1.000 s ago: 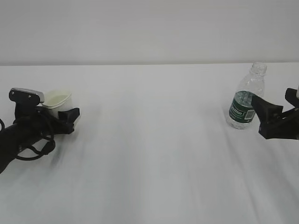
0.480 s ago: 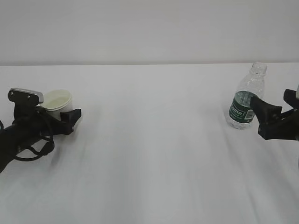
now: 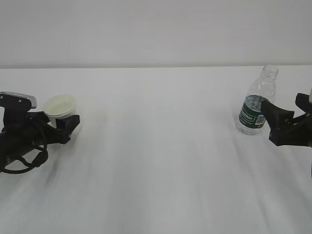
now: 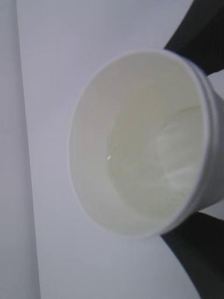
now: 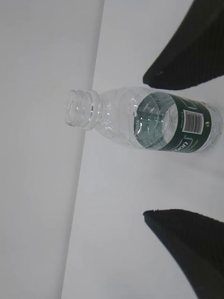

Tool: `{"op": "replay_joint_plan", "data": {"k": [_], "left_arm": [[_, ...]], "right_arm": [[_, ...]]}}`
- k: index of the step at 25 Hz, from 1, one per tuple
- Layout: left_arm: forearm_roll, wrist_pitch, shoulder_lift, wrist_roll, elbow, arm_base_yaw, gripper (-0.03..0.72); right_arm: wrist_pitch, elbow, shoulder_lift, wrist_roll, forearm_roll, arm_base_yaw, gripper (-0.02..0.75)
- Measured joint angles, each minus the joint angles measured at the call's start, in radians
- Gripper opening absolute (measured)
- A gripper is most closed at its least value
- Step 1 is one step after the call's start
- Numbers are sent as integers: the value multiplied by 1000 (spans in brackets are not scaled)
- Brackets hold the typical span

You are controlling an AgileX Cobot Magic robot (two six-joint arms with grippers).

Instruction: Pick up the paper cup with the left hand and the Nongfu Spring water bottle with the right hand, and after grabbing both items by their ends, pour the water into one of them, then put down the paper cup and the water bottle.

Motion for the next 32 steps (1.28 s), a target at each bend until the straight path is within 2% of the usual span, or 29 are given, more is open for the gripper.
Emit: {"op": "replay_joint_plan", "data": {"k": [15,27,32], "left_arm": [[-10,0,-136,0,156,0,605],[-20,0,-315,0,213,0,597],[-20,67,-454,0,217,0,594]], "right_arm": [[8,0,-20,38,-8,0,595],[219,2,-232,51,-8,0,594],[313,2,-338,51,-3,0,595]]}}
